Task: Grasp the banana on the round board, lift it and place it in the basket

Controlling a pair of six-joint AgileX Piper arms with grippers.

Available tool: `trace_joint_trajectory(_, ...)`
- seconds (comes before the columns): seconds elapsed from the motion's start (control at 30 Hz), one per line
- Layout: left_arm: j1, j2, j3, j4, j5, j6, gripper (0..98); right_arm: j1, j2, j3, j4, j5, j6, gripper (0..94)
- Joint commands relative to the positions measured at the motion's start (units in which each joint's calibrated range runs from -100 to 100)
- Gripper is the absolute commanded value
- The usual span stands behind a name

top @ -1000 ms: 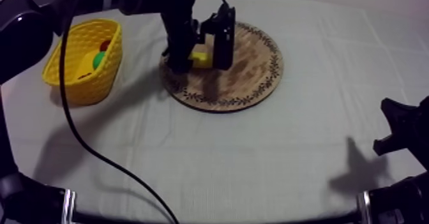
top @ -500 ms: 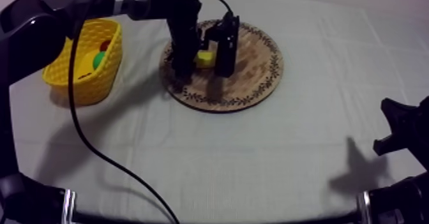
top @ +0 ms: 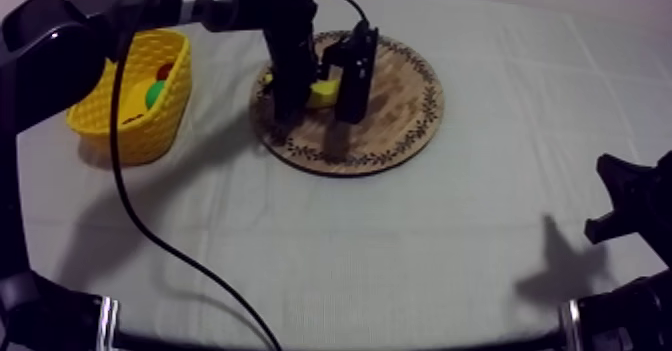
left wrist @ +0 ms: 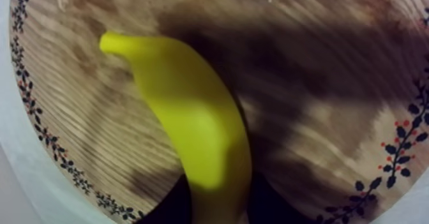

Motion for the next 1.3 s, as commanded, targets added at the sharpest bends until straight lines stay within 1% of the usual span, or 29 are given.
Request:
trace_joint_trajectory(0.0, -0.13, 0.01, -0.1, 0.15, -0.07, -0.05, 20.6, 0.0, 0.0, -0.03, 0.0, 0.03, 0.01, 0.3)
trace_joint_trajectory(0.2, -0.6, -1.52, -0.08, 0.76, 0.14, -0.05, 17.6, 0.0, 0.0, -0.03, 0.0, 0.03, 0.01, 0.3)
trace_joint_trajectory(0.3, -0.8, -4.36, 0.99, 1.27, 0.37, 0.3, 17.1, 0.0, 0.0, -0.03, 0.0, 0.03, 0.01, 0.3)
trace_joint_trajectory(0.4, -0.86, -8.96, 2.56, 1.92, 1.99, 0.69, 16.4, 0.0, 0.0, -0.03, 0.0, 0.03, 0.03, 0.3)
trace_joint_trajectory(0.53, -1.55, -16.38, 4.88, 3.66, 4.54, 0.39, 14.9, 0.0, 0.0, -0.03, 0.0, 0.03, 0.05, 0.3)
trace_joint_trajectory(0.7, -3.52, -26.02, 8.17, 6.69, 8.0, -0.75, 17.7, 0.0, 0.0, -0.03, 0.0, 0.03, 0.03, 0.3)
trace_joint_trajectory(0.77, -4.41, -29.83, 9.05, 7.79, 9.08, -0.37, 18.7, 0.0, 0.0, -0.03, 0.0, 0.03, 0.02, 0.3)
trace_joint_trajectory(0.93, -6.99, -38.26, 9.6, 9.52, 10.57, 2.63, 19.6, 0.0, 0.0, -0.03, 0.0, 0.03, 0.01, 0.3)
trace_joint_trajectory(1.03, -8.91, -42.03, 9.47, 9.94, 10.86, 5.36, 19.2, 0.0, 0.0, -0.03, 0.0, 0.03, 0.01, 0.3)
trace_joint_trajectory(1.13, -10.77, -44.63, 9.42, 9.45, 11.27, 8.48, 19.1, 0.0, 0.0, -0.03, 0.0, 0.03, 0.01, 0.3)
trace_joint_trajectory(1.27, -13.14, -46.37, 9.28, 7.9, 12.1, 12.7, 18.6, 0.0, 0.0, -0.03, 0.0, 0.03, 0.01, 0.3)
